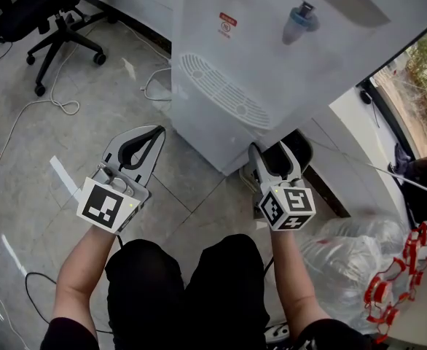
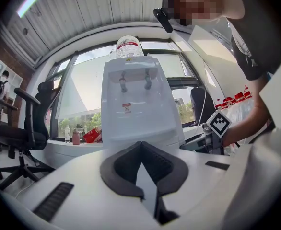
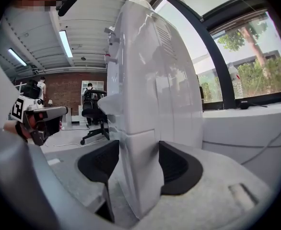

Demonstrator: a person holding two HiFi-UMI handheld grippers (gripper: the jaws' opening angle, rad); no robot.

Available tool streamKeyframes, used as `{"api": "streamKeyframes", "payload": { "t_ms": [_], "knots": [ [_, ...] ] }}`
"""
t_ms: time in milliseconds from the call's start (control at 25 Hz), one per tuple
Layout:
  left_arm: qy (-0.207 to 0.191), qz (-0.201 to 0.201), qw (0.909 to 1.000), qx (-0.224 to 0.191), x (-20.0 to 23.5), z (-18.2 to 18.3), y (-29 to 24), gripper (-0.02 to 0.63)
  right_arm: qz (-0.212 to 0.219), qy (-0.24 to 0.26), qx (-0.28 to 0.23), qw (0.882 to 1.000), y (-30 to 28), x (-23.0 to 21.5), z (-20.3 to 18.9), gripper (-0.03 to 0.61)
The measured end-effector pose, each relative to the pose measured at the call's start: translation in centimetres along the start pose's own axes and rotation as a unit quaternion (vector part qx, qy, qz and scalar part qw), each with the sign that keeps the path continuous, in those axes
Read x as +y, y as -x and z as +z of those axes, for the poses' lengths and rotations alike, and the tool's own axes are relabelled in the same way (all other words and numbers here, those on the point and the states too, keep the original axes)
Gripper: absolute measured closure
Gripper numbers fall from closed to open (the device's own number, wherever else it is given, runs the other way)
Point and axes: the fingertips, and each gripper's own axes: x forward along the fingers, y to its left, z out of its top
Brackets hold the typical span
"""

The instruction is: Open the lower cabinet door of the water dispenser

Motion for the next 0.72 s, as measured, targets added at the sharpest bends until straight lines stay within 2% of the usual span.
{"api": "streamKeyframes", "payload": {
  "t_ms": [120,560,720],
  "knots": [
    [-0.001,-0.005,1.0000,0.003,-0.42,-0.22,-0.06,0.606,0.003,-0.014,0.001,1.000,0.10,-0.03,0.10,0.322],
    [-0.010,0.004,0.9998,0.018,0.47,-0.14,0.81,0.606,0.009,-0.017,0.001,1.000,0.34,-0.31,0.05,0.349],
    [-0.003,-0.001,1.0000,0.007,0.27,-0.17,0.86,0.606,0.009,-0.014,0.001,1.000,0.41,-0.24,0.04,0.357]
  ]
}}
